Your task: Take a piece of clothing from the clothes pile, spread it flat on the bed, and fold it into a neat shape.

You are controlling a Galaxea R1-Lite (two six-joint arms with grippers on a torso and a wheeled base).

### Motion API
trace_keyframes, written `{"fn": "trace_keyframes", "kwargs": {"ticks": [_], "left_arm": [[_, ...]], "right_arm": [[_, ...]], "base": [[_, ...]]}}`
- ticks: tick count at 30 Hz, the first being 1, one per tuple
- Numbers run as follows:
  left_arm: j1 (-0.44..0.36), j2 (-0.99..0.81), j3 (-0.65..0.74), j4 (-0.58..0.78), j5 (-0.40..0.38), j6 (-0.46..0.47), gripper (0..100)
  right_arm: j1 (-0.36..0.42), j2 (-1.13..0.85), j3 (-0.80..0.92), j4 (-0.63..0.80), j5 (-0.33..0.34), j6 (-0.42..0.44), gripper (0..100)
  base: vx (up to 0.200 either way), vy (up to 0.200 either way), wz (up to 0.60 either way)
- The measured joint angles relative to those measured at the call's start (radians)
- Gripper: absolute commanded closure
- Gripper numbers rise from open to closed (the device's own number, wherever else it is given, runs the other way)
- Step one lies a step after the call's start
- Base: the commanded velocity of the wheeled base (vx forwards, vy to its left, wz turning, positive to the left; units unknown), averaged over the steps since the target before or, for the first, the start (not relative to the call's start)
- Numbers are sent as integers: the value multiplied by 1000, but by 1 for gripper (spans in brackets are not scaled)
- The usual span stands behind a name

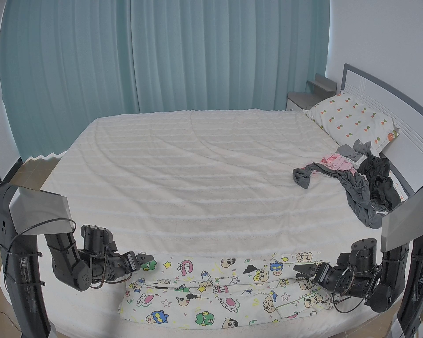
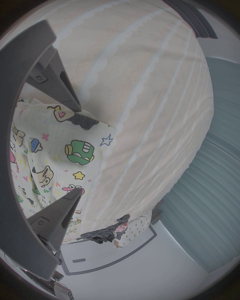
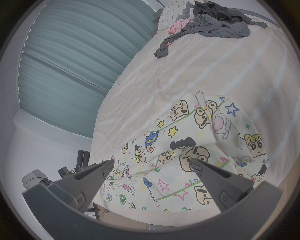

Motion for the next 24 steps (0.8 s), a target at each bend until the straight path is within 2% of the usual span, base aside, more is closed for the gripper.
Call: {"fn": "trace_keyframes", "kwargs": {"ticks": [4,18,24], "left_arm": [[0,2,-4,2,30,0,100],[6,-17,-3,-4,33,-1,100],[6,-49,-5,-73,30,6,100]], "right_arm": [[0,-2,0,0,0,0,0],[-1,-5,0,0,0,0,0],[0,-5,0,0,0,-1,0]], "base": [[0,0,0],[0,0,0],[0,0,0]]}}
